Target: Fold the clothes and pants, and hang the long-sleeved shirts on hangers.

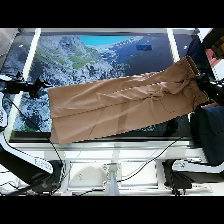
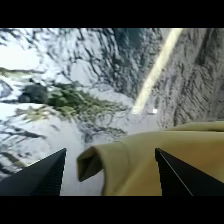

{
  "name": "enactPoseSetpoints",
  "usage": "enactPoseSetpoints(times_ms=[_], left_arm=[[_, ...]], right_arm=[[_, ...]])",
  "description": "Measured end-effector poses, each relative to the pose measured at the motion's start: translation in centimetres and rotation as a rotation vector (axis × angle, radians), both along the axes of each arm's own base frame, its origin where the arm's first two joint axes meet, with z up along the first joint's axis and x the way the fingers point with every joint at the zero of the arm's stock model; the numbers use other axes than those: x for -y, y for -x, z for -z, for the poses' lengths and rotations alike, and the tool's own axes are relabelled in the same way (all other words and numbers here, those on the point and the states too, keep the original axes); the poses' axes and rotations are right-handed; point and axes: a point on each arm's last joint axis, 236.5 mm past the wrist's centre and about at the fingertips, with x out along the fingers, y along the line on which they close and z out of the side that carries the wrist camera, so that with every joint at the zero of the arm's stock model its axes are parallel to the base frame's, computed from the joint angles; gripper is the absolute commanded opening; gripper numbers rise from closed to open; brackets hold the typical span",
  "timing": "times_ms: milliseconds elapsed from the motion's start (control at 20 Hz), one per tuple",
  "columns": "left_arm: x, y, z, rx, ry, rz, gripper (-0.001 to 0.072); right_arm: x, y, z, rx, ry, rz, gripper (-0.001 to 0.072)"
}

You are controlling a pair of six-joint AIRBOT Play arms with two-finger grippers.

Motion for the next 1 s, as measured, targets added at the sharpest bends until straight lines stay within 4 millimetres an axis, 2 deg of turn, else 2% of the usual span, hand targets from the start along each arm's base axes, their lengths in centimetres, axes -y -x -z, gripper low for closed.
enactPoseSetpoints(times_ms=[100, 250, 450, 600, 800, 1000], left_arm=[[1.0, -0.1, 0.5, -0.01, 0.038, 0.003, 0.0295], [2.0, -0.4, 1.4, -0.02, 0.078, -0.002, 0.0029], [1.9, -1.5, 1.9, 0.003, 0.088, -0.04, 0.0017], [0.4, -2.6, 1.7, 0.047, 0.045, -0.09, 0.0017], [-2.1, -4.8, 0.3, 0.138, -0.033, -0.176, 0.0017], [-3.4, -7.3, -0.7, 0.229, -0.111, -0.246, 0.0016]], right_arm=[[0.0, 0.0, 0.0, 0.0, 0.0, 0.0, 0.0037], [0.0, 0.0, 0.0, 0.0, 0.0, 0.0, 0.0037], [0.1, 0.0, 0.0, 0.001, 0.003, 0.004, 0.0037], [0.9, -0.2, -0.3, 0.013, 0.021, 0.032, 0.0037], [1.6, -0.7, -0.7, 0.037, 0.038, 0.073, 0.0036], [1.2, -2.4, -0.9, 0.076, 0.044, 0.143, 0.0035]])
